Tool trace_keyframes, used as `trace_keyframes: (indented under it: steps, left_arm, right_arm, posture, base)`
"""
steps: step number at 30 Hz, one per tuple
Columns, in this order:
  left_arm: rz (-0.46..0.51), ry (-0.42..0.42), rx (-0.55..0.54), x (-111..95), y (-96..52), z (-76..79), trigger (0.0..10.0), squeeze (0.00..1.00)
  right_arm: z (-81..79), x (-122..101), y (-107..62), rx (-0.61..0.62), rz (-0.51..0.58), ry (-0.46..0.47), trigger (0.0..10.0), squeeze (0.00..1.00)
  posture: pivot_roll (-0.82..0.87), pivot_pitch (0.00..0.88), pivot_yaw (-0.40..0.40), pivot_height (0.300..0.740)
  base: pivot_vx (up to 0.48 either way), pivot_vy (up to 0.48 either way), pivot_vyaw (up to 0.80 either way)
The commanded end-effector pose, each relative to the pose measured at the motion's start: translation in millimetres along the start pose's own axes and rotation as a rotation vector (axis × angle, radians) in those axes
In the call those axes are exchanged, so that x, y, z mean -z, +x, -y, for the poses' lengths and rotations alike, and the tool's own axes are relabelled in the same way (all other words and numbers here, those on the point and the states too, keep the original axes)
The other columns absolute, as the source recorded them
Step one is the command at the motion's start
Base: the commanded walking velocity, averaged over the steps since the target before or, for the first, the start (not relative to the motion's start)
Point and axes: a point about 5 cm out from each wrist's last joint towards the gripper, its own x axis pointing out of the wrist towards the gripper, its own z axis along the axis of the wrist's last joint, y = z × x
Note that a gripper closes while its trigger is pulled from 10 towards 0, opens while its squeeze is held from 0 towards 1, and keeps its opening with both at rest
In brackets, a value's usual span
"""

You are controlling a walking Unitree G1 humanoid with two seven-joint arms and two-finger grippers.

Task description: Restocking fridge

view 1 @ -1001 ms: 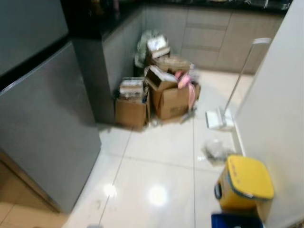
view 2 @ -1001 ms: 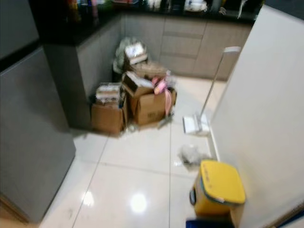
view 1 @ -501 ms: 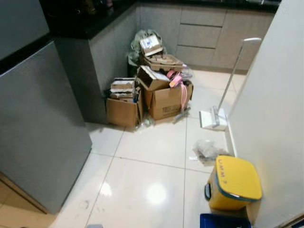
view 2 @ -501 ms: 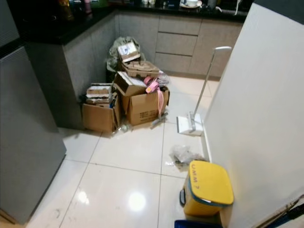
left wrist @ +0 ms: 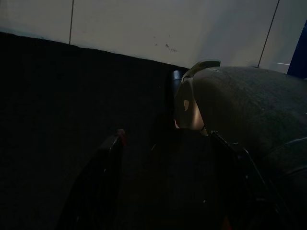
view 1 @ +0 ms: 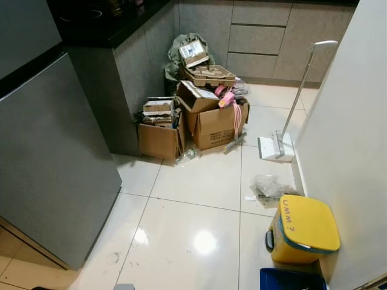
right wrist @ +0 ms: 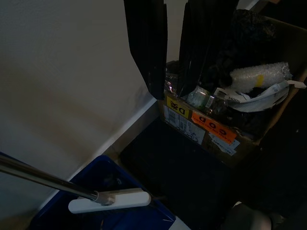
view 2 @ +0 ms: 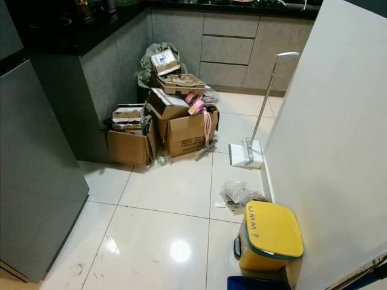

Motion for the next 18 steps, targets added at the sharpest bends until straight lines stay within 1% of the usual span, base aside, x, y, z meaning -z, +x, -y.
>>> trace_keyframes:
  steps: [1,5,7,12,18]
  left_arm:
    - [-0.021,0.002,0.027,4.8,0.9,8.0,10.0,0.00]
    - [-0.021,0.002,0.030,4.8,1.0,8.6,10.0,0.00]
    - [-0.025,0.020,0.044,4.8,1.2,10.3,10.0,0.00]
    - [-0.022,0.011,0.042,4.7,1.4,11.0,10.0,0.00]
    - [-0.015,0.004,0.031,3.1,1.3,8.7,10.0,0.00]
  right_arm:
    - [0.6,1.2,-0.1,0.003,-0.003,0.016,10.0,0.00]
    - [0.7,1.3,-0.2,0.004,-0.003,0.016,10.0,0.00]
    - [0.8,1.3,-0.2,0.004,-0.003,0.015,10.0,0.00]
    - [0.9,1.2,-0.2,0.004,-0.002,0.016,10.0,0.00]
    - [0.5,0.8,-0.1,0.003,-0.001,0.018,10.0,0.00]
  posture:
    - [-0.09,0.000,-0.047,0.740]
    - [-0.09,0.000,-0.047,0.740]
    - [-0.09,0.000,-0.049,0.740]
    - [-0.09,0.000,-0.046,0.740]
    - [-0.09,0.000,-0.043,0.740]
  base:
    - [0.000,0.000,0.00]
    - [0.000,0.000,0.00]
    - [0.000,-0.424,0.00]
    - [0.000,-0.451,0.00]
    - [0.000,0.000,0.00]
